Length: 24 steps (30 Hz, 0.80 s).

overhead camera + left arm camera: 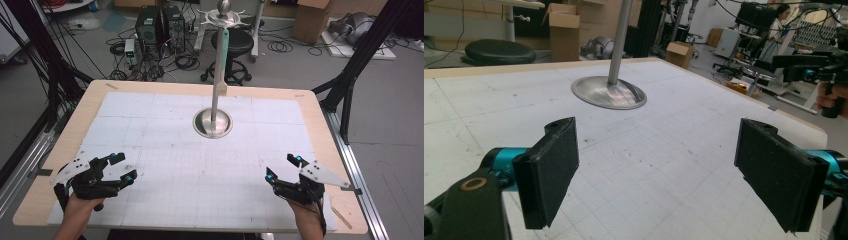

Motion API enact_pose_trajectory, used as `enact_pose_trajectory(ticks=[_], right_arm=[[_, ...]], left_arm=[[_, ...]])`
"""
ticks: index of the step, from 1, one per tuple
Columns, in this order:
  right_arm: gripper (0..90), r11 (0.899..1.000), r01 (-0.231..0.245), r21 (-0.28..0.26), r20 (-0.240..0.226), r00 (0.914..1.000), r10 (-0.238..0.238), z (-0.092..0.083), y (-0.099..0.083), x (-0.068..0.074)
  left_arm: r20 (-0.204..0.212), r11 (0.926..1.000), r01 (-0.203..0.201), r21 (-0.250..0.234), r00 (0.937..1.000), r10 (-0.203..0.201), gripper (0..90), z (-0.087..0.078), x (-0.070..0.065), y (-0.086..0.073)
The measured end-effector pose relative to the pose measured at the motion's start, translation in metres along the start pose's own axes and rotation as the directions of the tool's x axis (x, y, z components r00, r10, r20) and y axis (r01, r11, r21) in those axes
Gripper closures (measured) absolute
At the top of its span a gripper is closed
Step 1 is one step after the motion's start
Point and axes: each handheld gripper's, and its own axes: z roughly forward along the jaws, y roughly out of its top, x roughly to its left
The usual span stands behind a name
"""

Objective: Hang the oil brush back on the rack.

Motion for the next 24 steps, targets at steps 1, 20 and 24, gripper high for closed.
enact_pose_trajectory(ticks=[1, 20, 24], right_arm=[[16.2, 1.000, -0.004, -0.001, 0.010, 0.9999, 0.004, -0.005, -0.001, -0.001], [16.2, 0.999, -0.045, -0.004, 0.024, 0.9987, 0.045, -0.013, -0.008, -0.005], [16.3, 0.999, -0.043, -0.003, 0.017, 0.9989, 0.043, -0.012, -0.008, -0.003]], left_arm=[[-0.001, 1.0000, 0.000, -0.003, 1.0000, 0.000, 18.3, 0.000, 0.000, 0.000], [0.000, 0.9999, -0.010, 0.005, 0.9999, 0.010, 18.3, -0.002, -0.003, -0.002], [0.001, 1.0000, -0.006, 0.004, 1.0000, 0.006, 18.3, -0.001, -0.004, -0.003]])
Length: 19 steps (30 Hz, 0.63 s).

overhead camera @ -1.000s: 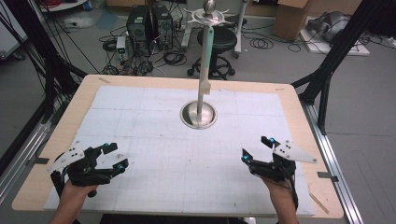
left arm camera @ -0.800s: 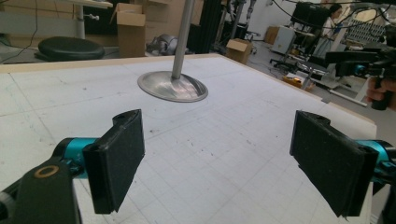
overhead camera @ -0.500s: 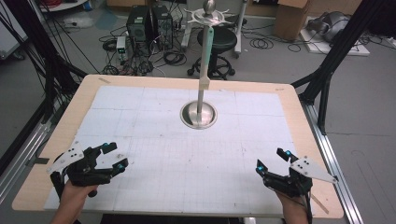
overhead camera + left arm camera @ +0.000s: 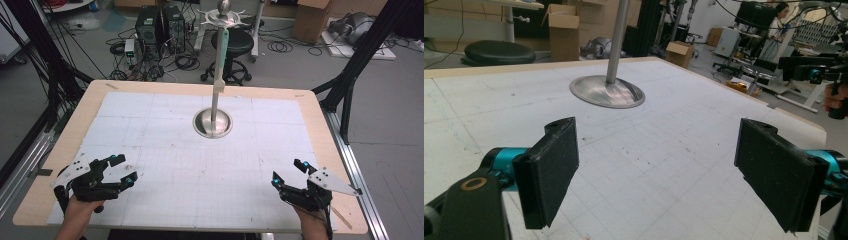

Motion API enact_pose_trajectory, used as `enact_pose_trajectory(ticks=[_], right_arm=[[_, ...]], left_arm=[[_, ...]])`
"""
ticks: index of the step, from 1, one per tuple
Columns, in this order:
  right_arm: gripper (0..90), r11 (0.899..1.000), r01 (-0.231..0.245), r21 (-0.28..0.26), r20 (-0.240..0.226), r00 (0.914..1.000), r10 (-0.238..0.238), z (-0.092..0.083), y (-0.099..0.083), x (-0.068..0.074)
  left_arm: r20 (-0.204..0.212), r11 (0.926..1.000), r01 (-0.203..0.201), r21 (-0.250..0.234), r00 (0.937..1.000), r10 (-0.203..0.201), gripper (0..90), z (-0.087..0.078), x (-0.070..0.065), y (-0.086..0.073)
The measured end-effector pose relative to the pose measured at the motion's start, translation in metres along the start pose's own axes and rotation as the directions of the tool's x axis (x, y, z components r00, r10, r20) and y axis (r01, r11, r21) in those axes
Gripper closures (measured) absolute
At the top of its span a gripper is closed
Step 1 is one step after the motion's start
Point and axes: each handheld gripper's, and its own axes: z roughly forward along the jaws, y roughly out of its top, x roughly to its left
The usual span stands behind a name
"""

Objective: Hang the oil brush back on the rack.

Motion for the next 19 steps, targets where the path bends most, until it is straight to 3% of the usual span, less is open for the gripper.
enact_pose_trajectory(ticks=[19], right_arm=[[16.2, 1.000, -0.018, -0.001, 0.001, 0.9998, 0.018, 0.0006, -0.0016, -0.0027]], left_arm=[[-0.005, 1.0000, 0.002, 0.002, 1.0000, -0.002, 18.4, 0.0001, 0.0015, -0.0002]])
